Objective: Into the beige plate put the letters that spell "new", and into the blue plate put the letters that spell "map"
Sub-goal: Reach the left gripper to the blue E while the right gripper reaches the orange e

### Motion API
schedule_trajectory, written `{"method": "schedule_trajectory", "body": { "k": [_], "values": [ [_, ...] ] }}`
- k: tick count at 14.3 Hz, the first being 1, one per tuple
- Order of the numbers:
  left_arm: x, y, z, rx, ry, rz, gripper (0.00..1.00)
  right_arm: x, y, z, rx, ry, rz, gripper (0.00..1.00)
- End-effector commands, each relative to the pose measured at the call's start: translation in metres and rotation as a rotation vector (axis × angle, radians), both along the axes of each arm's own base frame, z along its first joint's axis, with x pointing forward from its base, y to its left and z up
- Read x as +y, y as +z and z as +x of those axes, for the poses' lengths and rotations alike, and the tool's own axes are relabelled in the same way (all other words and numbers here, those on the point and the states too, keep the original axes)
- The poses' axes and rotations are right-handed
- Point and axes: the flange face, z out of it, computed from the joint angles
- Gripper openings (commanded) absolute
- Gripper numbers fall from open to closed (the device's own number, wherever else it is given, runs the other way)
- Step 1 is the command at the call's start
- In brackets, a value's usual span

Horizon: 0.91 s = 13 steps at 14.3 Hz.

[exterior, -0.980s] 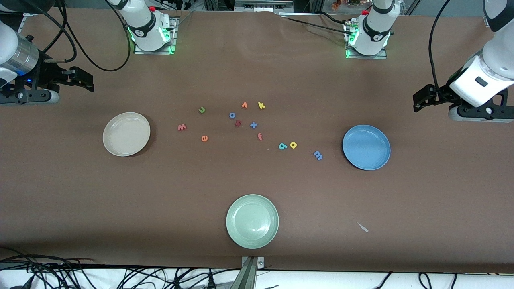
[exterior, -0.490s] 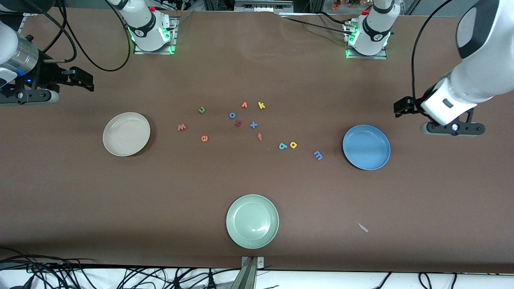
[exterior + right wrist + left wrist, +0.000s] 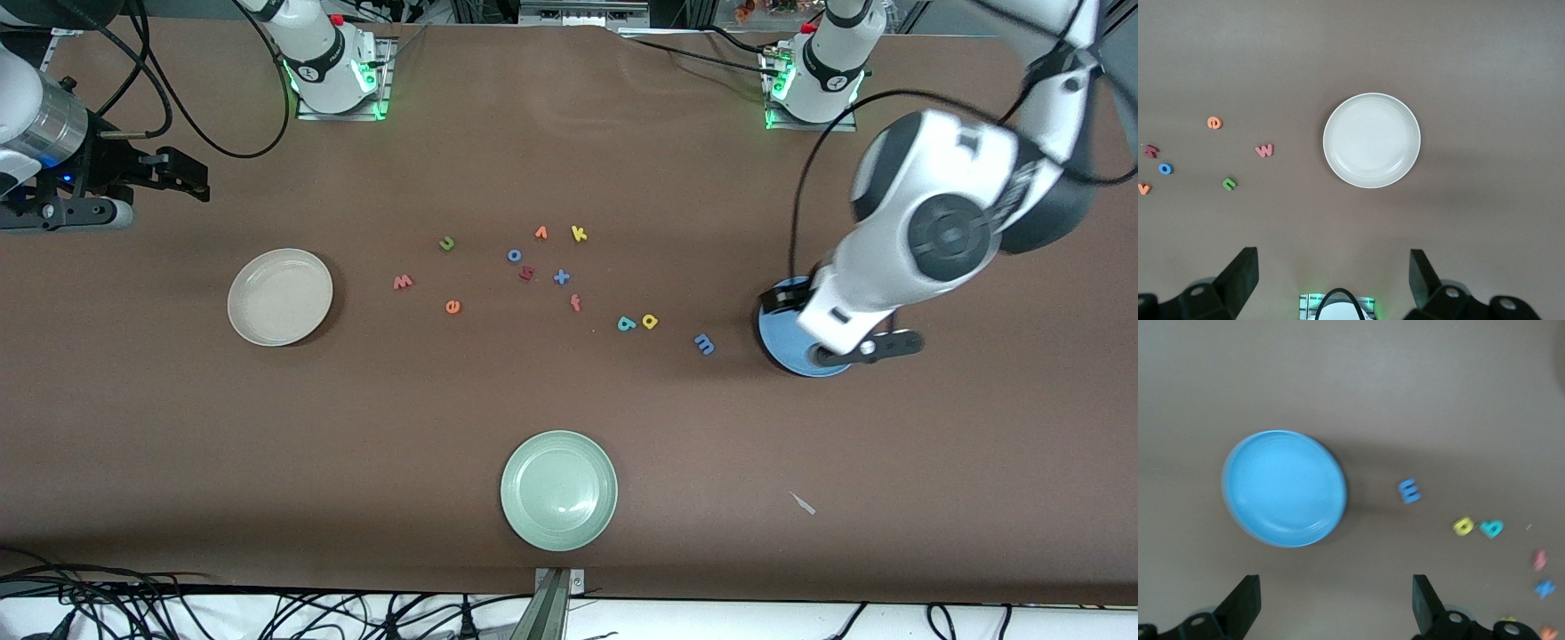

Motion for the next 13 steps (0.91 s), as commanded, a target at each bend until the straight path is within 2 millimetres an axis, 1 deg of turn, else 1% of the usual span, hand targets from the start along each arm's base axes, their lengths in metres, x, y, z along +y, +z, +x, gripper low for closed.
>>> {"method": "schedule_trajectory", "body": {
  "k": [1, 2, 3, 4, 5, 6, 7, 8, 9, 10, 11, 13],
  "values": [
    [-0.029, -0.056, 0.026, -0.029, 0.097, -0.023, 1.00, 0.003, -0.005, 0.002, 0.021, -0.013, 0.014, 1.00],
    [-0.036, -0.077, 0.029, -0.039, 0.117, -0.024, 1.00, 0.004, -0.006, 0.003, 0.022, -0.013, 0.016, 1.00],
    [-0.050, -0.096, 0.026, -0.038, 0.110, -0.026, 1.00, 0.006, -0.005, 0.004, 0.012, -0.009, 0.017, 1.00],
    [-0.054, -0.119, 0.020, -0.008, 0.104, -0.015, 1.00, 0.015, -0.005, 0.004, 0.008, 0.007, 0.017, 1.00],
    [-0.056, -0.138, 0.016, 0.005, 0.102, -0.010, 1.00, 0.023, -0.010, 0.006, 0.013, 0.024, 0.016, 1.00],
    [-0.059, -0.156, 0.008, 0.020, 0.119, -0.011, 1.00, 0.034, -0.016, 0.007, 0.024, 0.044, 0.017, 1.00],
    [-0.062, -0.175, -0.002, 0.025, 0.146, -0.012, 1.00, 0.041, -0.019, 0.009, 0.022, 0.057, 0.017, 1.00],
    [-0.061, -0.192, -0.016, 0.038, 0.151, 0.000, 1.00, 0.050, -0.029, 0.013, 0.038, 0.086, 0.014, 1.00],
    [-0.057, -0.203, -0.025, 0.039, 0.152, 0.002, 1.00, 0.071, -0.050, 0.019, 0.068, 0.129, 0.008, 1.00],
    [-0.055, -0.213, -0.031, 0.032, 0.156, 0.000, 1.00, 0.086, -0.066, 0.026, 0.087, 0.151, 0.010, 1.00],
    [-0.047, -0.220, -0.030, 0.022, 0.171, -0.006, 1.00, 0.093, -0.072, 0.029, 0.085, 0.162, 0.013, 1.00],
    [-0.048, -0.230, -0.037, 0.031, 0.163, -0.001, 1.00, 0.113, -0.093, 0.038, 0.081, 0.171, 0.043, 1.00]
  ]
}}
